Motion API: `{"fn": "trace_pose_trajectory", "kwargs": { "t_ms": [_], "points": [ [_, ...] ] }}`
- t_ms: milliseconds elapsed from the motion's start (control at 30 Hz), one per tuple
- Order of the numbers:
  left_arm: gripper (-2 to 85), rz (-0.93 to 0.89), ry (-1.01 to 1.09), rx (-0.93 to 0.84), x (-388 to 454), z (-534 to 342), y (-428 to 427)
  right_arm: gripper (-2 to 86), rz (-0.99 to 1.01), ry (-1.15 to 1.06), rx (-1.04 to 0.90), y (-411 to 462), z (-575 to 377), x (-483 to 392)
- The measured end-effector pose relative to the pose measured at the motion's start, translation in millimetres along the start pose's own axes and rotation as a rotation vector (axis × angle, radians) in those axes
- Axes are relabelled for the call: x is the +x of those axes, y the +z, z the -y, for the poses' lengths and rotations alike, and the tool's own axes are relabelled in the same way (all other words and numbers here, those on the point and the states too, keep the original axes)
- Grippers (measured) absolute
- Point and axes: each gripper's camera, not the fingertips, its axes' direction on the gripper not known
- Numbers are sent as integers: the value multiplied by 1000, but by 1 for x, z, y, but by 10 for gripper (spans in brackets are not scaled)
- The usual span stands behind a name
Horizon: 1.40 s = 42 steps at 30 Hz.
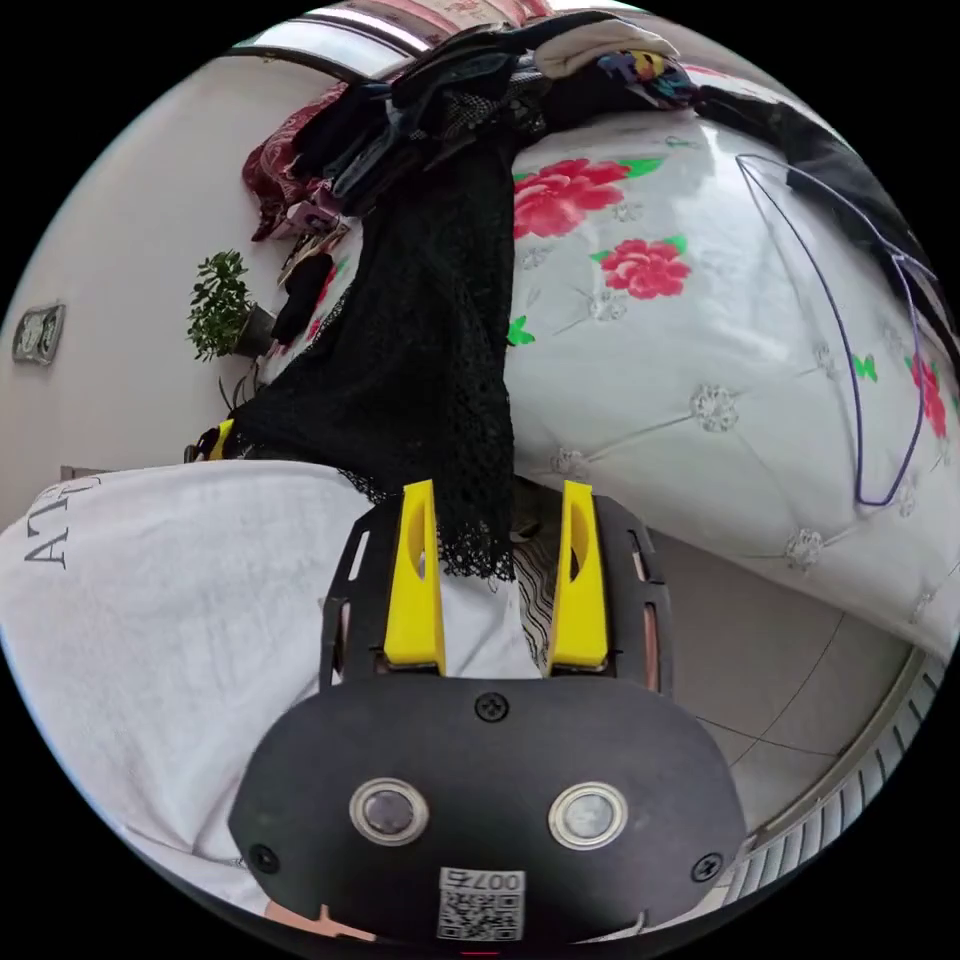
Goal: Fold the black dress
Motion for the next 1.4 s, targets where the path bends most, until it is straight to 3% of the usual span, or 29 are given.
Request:
{"fn": "trace_pose_trajectory", "kwargs": {
  "t_ms": [167, 267, 367, 433, 533, 600, 700, 833, 933, 1067, 1167, 1233, 1400],
  "points": [
    [-10, -14, -11, 8, -10, -2, -10, 103, 187, 115, -84, 54, -7, 55],
    [-10, -28, -40, 34, -21, -5, -19, 31, 502, 132, -104, 78, -2, 74],
    [-9, -74, -34, 99, -18, 4, -39, 3, 662, -13, 111, 33, 11, 63],
    [-9, -178, 88, 167, 19, 33, -60, -2, 699, -241, 308, -46, 25, 32],
    [-9, -283, 409, 166, 107, 68, -77, -4, 558, -586, 490, -141, 17, -36],
    [-9, -293, 573, 180, 147, 68, -89, -5, 490, -685, 551, -168, 1, -62],
    [-9, -304, 608, 133, 142, 56, -96, -5, 433, -594, 475, -155, -15, -62],
    [-9, -196, 273, 83, 49, 49, -81, -5, 426, -224, 223, -70, -14, -20],
    [-10, -168, 117, 72, 1, 82, -55, -5, 451, -39, 216, -31, 15, -2],
    [-9, -109, 54, 34, -20, 183, -5, -5, 356, -19, 273, -22, 104, -16],
    [-9, -174, 133, 83, 36, 285, 21, -5, 285, -124, 424, -63, 180, -67],
    [-9, -214, 304, 114, 135, 343, 17, -5, 277, -232, 632, -125, 207, -116],
    [-10, -310, 674, 185, 331, 342, -38, -5, 378, -483, 898, -233, 169, -195]
  ]
}}
